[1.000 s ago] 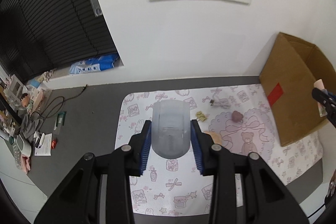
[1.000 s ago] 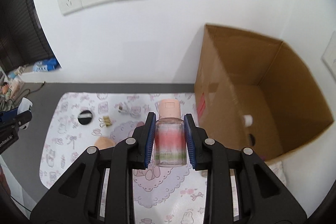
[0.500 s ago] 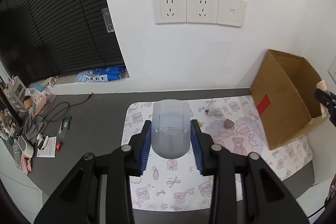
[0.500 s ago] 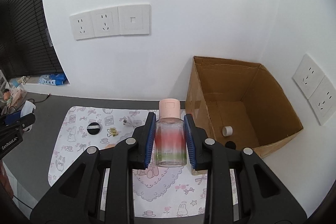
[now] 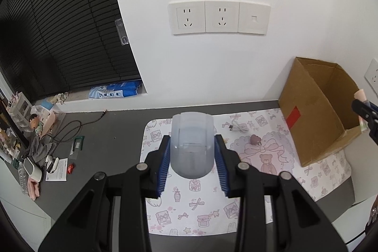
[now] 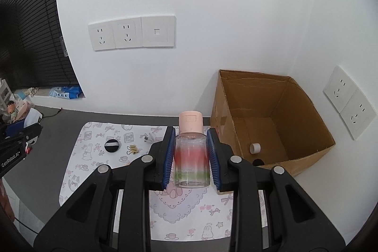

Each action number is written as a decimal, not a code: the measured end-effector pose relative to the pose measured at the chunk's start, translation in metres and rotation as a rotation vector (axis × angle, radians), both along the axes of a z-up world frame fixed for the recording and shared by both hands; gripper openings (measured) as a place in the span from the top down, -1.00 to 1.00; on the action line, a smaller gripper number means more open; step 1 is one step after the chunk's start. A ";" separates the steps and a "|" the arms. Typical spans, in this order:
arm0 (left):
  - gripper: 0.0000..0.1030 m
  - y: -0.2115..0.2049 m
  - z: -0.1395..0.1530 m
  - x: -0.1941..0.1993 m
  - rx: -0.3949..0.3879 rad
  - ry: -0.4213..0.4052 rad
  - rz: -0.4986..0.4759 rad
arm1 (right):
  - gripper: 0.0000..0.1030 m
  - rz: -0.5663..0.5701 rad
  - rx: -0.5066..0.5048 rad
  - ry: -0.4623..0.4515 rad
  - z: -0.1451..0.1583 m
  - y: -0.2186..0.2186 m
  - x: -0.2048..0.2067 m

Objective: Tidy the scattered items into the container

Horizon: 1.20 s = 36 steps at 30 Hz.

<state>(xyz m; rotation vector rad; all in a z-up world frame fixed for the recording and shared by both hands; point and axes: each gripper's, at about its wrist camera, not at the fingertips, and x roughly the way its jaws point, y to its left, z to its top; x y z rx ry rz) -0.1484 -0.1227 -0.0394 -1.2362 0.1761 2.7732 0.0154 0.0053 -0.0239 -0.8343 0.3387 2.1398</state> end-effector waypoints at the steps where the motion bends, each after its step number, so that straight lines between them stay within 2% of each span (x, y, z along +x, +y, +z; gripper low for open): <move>1: 0.31 0.002 0.000 0.000 0.000 0.000 0.002 | 0.45 0.000 -0.001 0.000 0.000 0.001 0.001; 10: 0.31 0.056 0.002 0.008 -0.024 0.013 0.048 | 0.45 0.017 -0.011 0.018 -0.004 0.029 0.029; 15: 0.31 0.100 0.006 0.016 -0.006 0.023 0.091 | 0.45 0.055 -0.023 0.026 -0.006 0.066 0.055; 19: 0.31 0.142 0.004 0.019 0.000 0.022 0.089 | 0.45 0.084 -0.018 0.008 -0.009 0.097 0.079; 27: 0.31 0.222 0.003 0.009 0.000 -0.005 -0.004 | 0.45 0.058 -0.029 -0.001 -0.011 0.149 0.127; 36: 0.31 0.286 -0.002 -0.020 -0.027 -0.028 -0.159 | 0.45 -0.048 -0.058 -0.008 -0.022 0.192 0.156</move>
